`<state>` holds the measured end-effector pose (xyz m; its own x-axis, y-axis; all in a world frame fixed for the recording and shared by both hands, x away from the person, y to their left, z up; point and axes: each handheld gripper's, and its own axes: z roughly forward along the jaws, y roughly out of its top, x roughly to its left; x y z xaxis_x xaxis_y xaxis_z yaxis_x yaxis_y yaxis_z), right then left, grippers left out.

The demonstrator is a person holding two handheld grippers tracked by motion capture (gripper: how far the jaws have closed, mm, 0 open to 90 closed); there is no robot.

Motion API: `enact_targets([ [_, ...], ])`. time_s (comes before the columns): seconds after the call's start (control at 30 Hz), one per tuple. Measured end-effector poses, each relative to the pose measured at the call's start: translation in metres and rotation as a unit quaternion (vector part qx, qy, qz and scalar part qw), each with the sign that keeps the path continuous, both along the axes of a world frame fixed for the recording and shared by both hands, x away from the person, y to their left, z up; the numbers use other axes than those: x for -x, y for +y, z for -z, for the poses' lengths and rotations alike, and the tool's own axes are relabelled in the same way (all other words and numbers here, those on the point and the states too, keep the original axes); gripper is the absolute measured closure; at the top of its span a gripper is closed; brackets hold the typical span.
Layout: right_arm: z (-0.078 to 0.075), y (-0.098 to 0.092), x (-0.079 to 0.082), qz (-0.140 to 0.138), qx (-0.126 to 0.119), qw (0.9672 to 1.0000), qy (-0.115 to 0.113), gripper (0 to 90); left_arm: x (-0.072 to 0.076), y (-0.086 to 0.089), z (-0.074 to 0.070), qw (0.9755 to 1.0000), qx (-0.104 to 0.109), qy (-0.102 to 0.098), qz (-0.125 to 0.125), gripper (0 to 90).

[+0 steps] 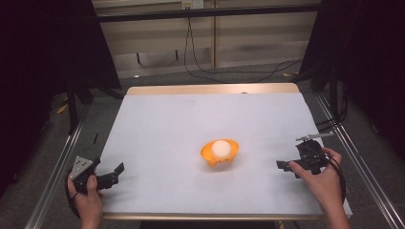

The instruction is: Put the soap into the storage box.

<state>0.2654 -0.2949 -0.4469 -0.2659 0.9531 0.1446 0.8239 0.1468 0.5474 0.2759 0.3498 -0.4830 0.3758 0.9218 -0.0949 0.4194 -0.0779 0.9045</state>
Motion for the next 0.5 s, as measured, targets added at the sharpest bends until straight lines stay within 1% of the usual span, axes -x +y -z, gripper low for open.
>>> enact_targets([
  [0.03, 0.001, -0.002, 0.001, 0.000, 0.000, 1.0000, -0.002, 1.8, 0.000, 0.001, 0.000, 1.0000, -0.004, -0.001, 0.000, 0.9],
  [0.13, 0.004, -0.008, 0.005, 0.002, -0.003, 1.0000, -0.006, 1.5, 0.000, 0.001, 0.000, 1.0000, 0.000, 0.000, -0.002, 0.9],
  [0.23, 0.005, -0.013, 0.009, 0.004, -0.002, 0.9999, -0.011, 1.4, 0.000, 0.001, 0.000, 1.0000, -0.002, 0.000, 0.000, 0.9],
  [0.37, 0.008, -0.022, 0.016, 0.010, -0.005, 0.9997, -0.023, 1.3, 0.000, 0.001, 0.000, 1.0000, -0.001, -0.001, 0.000, 0.9],
  [0.5, 0.013, -0.031, 0.022, 0.021, -0.010, 0.9994, -0.026, 1.2, 0.000, 0.001, 0.000, 1.0000, -0.003, -0.001, 0.000, 1.0],
])
